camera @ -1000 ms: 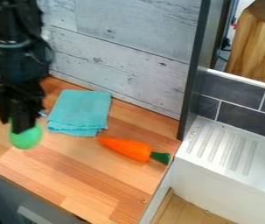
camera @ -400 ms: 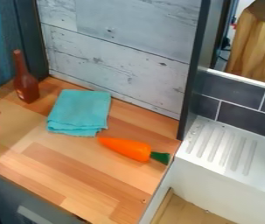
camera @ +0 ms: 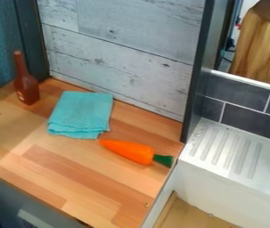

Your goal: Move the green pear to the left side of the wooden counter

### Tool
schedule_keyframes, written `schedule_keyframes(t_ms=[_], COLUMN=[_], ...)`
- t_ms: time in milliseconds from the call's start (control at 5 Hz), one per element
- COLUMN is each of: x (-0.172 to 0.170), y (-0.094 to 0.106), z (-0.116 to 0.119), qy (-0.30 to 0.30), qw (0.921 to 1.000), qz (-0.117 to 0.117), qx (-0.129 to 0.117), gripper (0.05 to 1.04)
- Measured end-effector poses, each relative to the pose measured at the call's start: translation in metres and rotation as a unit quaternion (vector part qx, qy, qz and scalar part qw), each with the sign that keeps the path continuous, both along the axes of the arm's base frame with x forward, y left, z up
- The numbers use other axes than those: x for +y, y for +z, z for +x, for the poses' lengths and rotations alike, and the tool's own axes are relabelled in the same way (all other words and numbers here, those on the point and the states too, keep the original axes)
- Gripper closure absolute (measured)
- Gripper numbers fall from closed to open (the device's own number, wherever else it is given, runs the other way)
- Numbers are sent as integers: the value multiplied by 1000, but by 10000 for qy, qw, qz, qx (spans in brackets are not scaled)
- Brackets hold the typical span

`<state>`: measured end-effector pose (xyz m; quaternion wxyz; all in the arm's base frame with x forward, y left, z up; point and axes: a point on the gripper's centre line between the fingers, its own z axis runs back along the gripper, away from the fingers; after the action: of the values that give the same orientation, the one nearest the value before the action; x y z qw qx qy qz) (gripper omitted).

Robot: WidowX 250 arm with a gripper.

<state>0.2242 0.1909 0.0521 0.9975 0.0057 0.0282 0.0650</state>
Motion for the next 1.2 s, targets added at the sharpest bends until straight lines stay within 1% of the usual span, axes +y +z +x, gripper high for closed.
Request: schedule_keyframes(t_ms=[200,400,600,800,1000,1200], x=[4,13,13,6,-9,-22], y=[-9,-12,-12,-3,36,63], z=[2,11,9,1,3,1], qy=[66,229,424,571,429,139], qw=[9996,9993,9989,9980,9985,9977], qz=[-161,-185,-216,-248,-15,228], qx=[-210,-214,4,130,-325,-625], gripper=[640,640,594,280,76,77])
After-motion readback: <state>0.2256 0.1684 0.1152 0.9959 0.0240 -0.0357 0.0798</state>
